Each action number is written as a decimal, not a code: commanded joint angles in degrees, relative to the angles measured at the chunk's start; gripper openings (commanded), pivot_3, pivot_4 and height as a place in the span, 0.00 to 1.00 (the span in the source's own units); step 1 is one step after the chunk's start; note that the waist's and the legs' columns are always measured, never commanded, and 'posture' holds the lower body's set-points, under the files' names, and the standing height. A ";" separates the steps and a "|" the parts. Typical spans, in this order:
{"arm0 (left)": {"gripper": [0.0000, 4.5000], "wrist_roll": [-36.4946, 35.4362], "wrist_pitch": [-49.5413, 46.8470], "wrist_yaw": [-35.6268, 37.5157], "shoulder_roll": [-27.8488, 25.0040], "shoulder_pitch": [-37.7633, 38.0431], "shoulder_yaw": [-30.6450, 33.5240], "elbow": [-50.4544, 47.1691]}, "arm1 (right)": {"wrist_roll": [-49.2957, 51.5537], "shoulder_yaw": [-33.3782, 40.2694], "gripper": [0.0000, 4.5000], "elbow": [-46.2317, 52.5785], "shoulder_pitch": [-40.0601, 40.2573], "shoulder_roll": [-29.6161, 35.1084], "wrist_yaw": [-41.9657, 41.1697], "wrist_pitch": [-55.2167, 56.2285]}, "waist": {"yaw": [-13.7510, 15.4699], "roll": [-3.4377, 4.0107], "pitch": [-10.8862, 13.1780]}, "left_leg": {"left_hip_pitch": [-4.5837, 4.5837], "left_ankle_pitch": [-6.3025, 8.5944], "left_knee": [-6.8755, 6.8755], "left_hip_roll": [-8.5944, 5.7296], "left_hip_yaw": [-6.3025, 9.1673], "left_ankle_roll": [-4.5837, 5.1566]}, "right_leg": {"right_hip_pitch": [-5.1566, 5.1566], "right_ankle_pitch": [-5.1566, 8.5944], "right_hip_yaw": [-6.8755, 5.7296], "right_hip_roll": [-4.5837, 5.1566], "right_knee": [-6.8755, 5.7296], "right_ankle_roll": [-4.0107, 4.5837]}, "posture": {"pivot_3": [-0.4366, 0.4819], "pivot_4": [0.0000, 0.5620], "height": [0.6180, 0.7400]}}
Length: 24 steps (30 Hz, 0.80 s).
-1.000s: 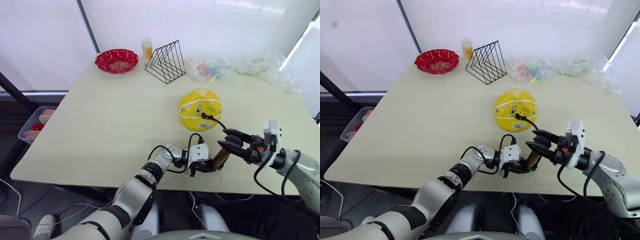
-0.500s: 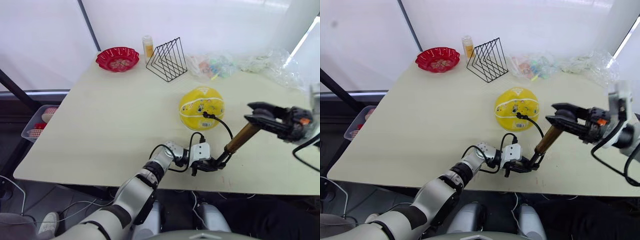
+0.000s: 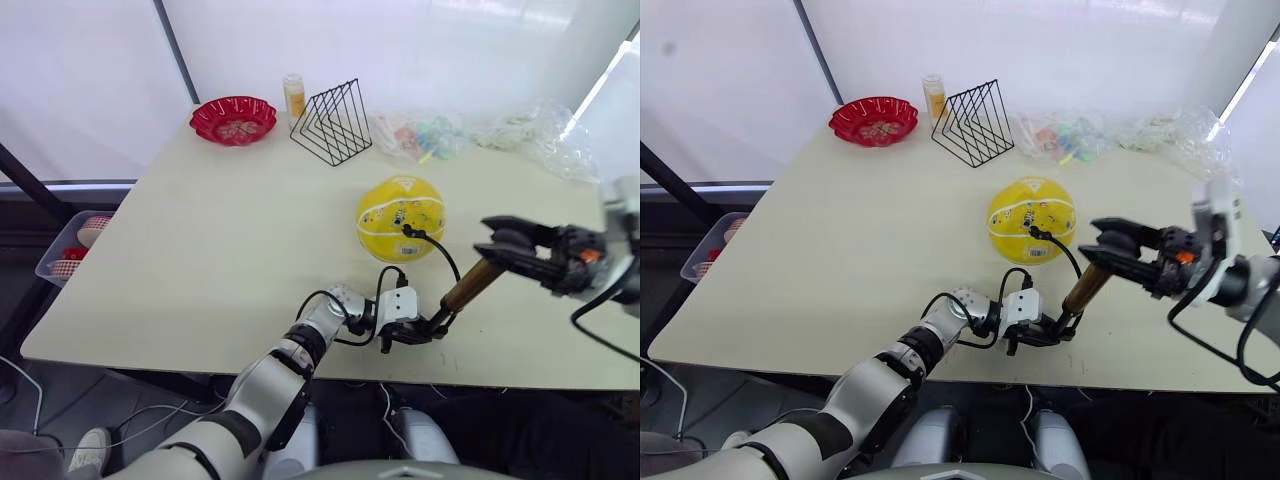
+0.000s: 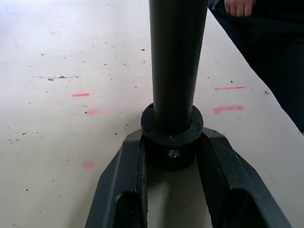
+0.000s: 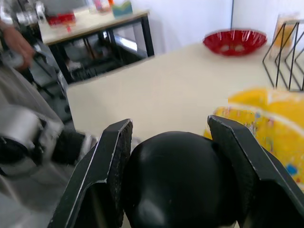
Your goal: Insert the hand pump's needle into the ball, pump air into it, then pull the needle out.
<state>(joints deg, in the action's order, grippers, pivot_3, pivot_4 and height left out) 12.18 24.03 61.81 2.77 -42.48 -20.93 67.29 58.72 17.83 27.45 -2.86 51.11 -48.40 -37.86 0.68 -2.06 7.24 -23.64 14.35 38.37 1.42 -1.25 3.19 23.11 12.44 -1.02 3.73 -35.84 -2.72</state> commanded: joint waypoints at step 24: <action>0.22 3.34 -2.22 0.86 -1.51 1.70 -2.41 3.95 | 18.22 17.36 0.46 -4.94 -13.92 10.57 1.88 -9.92 | 0.12 0.46 0.48 | -0.18 0.66 0.02 -0.33 -2.24 1.05 | 0.90 -0.21 2.08 0.39 0.16 -0.97 | 0.48 0.27 0.97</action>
<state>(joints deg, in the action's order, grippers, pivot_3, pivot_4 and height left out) 11.75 24.11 62.60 3.65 -43.53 -20.85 66.90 72.53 27.43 22.66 -13.39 60.29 -47.96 -49.02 0.80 -1.60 7.72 -23.82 15.10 38.41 1.09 -3.75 4.38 24.10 12.18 1.06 4.21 -35.66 -3.76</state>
